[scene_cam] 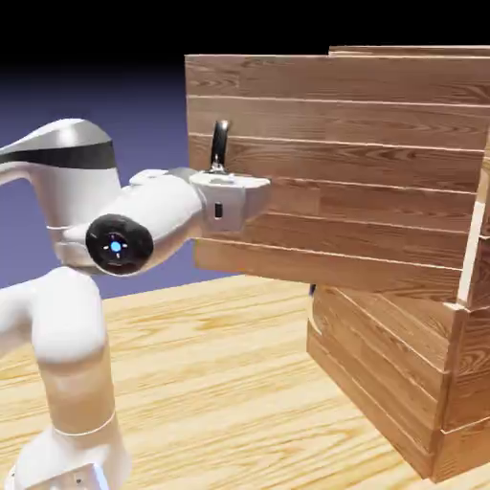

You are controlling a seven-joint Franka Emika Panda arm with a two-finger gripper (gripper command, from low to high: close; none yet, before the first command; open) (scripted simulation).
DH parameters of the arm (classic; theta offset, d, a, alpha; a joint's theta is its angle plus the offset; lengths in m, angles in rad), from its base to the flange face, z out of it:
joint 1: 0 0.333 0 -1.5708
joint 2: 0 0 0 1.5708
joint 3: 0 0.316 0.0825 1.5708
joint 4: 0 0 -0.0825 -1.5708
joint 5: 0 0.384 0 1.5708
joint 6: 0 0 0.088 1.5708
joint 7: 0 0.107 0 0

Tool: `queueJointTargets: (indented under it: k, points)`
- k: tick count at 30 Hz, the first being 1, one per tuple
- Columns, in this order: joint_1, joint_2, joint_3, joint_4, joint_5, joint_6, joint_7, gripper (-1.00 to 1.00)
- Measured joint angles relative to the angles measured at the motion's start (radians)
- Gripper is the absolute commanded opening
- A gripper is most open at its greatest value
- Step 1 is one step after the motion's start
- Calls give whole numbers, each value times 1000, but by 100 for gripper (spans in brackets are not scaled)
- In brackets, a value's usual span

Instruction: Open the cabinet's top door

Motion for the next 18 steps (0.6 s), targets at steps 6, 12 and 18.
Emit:
queueJointTargets:
  k: [6,12,18]
  points:
    - [111,66,-201,202,-155,-255,-1,-100]
    - [274,107,-338,419,-249,-465,11,-100]
    - [449,124,-433,637,-306,-648,35,-100]
